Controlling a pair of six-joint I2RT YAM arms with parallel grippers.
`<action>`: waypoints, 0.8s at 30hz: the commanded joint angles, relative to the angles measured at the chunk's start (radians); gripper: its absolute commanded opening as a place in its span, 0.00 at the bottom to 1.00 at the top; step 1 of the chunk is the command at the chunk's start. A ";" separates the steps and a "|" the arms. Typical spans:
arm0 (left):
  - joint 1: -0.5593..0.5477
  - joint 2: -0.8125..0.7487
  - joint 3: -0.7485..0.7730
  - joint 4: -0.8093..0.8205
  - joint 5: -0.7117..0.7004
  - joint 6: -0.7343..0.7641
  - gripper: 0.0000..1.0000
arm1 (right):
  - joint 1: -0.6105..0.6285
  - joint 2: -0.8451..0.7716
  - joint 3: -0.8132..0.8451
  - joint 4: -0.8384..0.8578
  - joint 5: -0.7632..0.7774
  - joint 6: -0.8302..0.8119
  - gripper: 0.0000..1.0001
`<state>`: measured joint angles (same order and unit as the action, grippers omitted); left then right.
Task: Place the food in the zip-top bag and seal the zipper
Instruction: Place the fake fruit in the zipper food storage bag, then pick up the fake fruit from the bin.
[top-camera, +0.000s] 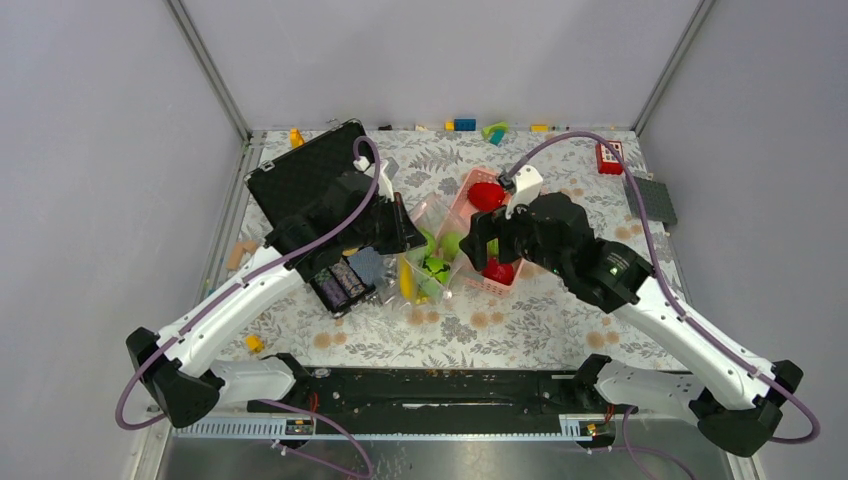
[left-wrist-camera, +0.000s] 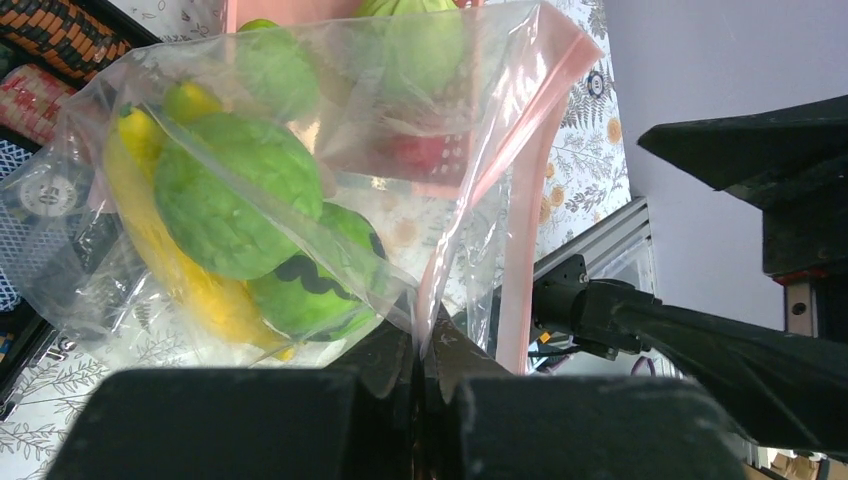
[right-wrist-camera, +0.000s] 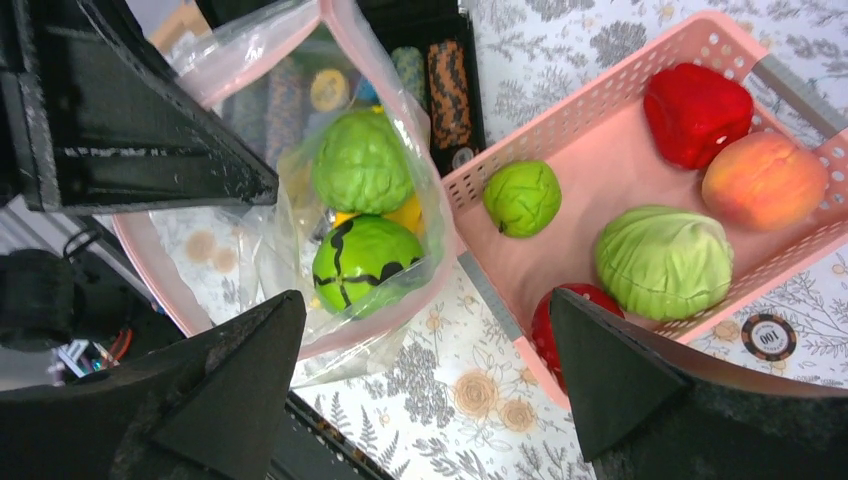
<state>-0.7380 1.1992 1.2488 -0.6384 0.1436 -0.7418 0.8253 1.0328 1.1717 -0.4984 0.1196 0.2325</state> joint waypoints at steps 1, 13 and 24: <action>0.002 -0.051 0.012 0.021 -0.049 -0.004 0.00 | -0.043 -0.014 -0.011 0.067 0.023 0.050 1.00; 0.002 -0.132 -0.030 -0.024 -0.139 -0.013 0.00 | -0.259 0.244 -0.024 0.087 -0.116 0.254 1.00; 0.002 -0.149 -0.056 -0.025 -0.162 -0.019 0.00 | -0.268 0.632 0.126 0.117 -0.160 0.314 0.91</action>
<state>-0.7380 1.0798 1.1995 -0.7017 0.0135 -0.7570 0.5636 1.6009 1.2160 -0.4271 0.0017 0.5106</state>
